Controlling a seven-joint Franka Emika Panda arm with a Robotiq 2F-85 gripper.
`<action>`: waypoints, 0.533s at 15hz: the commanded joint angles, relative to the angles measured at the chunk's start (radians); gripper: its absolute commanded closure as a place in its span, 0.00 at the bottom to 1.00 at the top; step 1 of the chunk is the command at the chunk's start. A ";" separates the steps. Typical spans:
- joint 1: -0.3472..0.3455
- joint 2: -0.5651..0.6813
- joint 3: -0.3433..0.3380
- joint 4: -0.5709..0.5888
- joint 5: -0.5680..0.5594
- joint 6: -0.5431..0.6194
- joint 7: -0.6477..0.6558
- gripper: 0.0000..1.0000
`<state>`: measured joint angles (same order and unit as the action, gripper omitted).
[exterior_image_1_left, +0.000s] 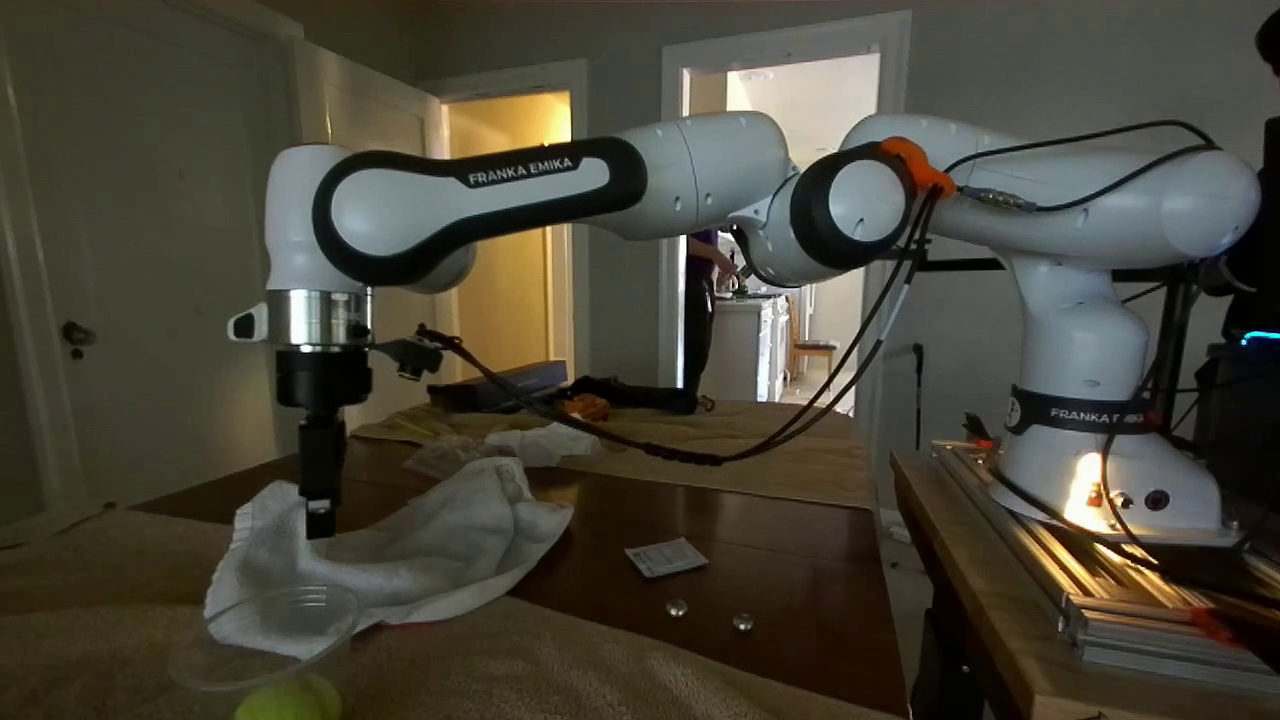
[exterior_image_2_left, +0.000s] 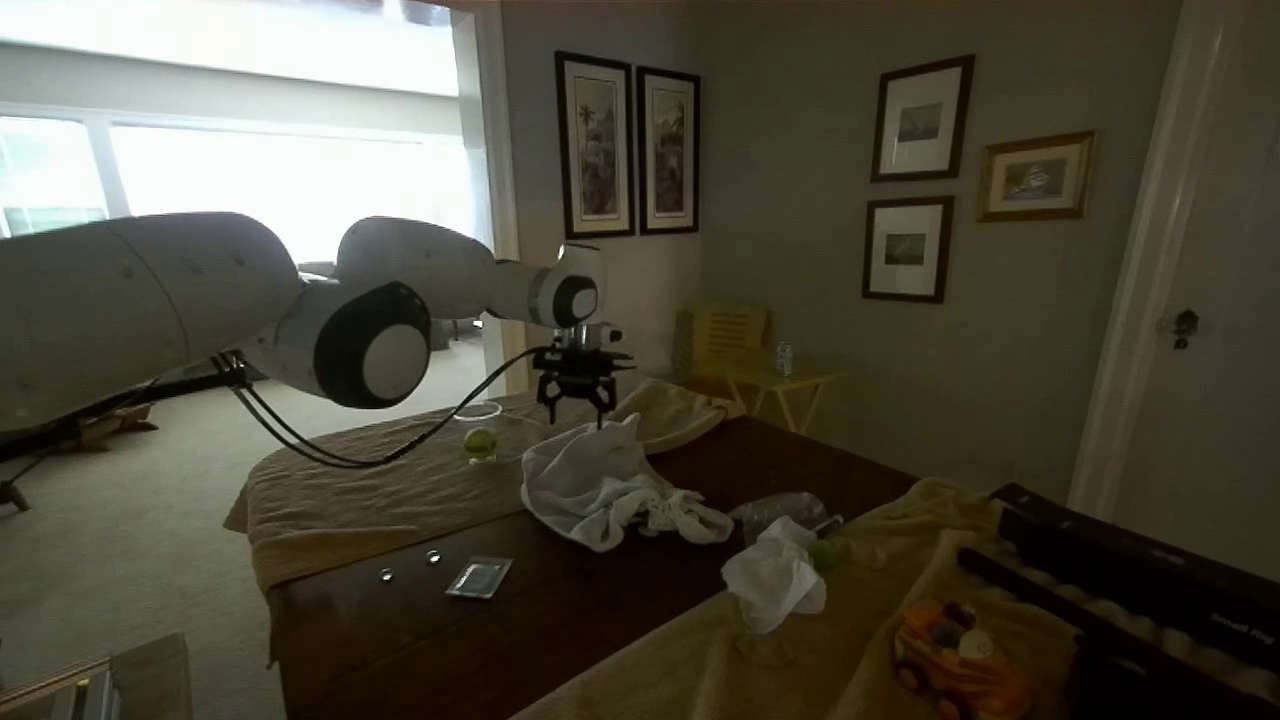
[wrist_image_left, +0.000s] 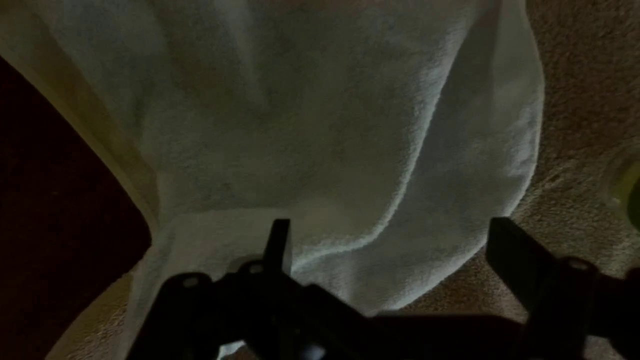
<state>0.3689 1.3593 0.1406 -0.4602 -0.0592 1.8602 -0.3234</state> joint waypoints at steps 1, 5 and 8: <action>0.006 0.049 0.019 0.049 0.020 -0.032 -0.099 0.00; 0.023 0.065 0.024 0.041 0.009 -0.032 -0.188 0.00; 0.039 0.069 0.022 0.039 0.004 -0.045 -0.229 0.00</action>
<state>0.3921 1.4117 0.1581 -0.4589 -0.0593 1.8531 -0.5022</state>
